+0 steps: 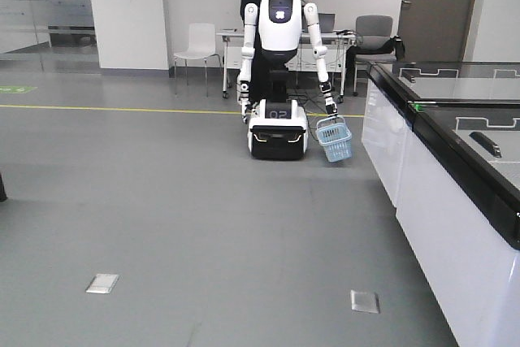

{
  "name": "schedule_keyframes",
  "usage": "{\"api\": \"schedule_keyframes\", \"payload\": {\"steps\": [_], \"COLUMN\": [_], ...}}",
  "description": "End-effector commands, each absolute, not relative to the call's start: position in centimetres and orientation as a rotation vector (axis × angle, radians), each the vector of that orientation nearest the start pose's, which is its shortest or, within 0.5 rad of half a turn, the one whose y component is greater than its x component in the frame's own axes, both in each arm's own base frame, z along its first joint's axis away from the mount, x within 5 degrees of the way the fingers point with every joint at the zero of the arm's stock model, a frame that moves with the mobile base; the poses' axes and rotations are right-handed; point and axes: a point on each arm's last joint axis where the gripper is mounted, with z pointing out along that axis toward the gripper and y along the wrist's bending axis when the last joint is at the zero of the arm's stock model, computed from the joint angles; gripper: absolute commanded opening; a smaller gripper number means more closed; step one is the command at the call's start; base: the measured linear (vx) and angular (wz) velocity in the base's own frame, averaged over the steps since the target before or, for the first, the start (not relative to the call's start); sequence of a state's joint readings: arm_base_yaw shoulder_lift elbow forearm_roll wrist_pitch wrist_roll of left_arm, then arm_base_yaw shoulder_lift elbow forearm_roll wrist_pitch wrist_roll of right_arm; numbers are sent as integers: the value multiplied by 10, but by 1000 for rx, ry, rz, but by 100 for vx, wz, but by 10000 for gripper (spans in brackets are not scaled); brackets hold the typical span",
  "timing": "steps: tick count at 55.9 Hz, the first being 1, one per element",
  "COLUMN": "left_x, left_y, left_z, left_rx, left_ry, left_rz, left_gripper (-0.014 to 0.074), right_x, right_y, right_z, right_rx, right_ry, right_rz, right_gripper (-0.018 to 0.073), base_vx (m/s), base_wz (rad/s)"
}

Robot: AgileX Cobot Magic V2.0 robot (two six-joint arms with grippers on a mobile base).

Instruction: Pick snacks and fruit into basket

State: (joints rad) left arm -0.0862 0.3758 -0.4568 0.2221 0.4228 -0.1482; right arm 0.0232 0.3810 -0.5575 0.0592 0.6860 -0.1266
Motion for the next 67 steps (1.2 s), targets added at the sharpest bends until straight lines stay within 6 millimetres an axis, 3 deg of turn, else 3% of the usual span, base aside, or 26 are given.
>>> {"api": "schedule_keyframes", "payload": {"steps": [1, 67], "left_x": [84, 84], "left_y": [-1, -1], "left_z": [324, 325], "left_rx": [71, 71], "left_ry": [1690, 1690], "left_rz": [43, 43], "left_gripper": [127, 127], "right_x": [74, 74], "right_y": [5, 5], "right_z": [330, 330], "right_rx": [-124, -124], "right_ry": [1876, 1875], "right_rz": [-10, -10], "right_gripper": [-9, -9], "base_vx": [60, 64], "base_wz": [-16, -6]}}
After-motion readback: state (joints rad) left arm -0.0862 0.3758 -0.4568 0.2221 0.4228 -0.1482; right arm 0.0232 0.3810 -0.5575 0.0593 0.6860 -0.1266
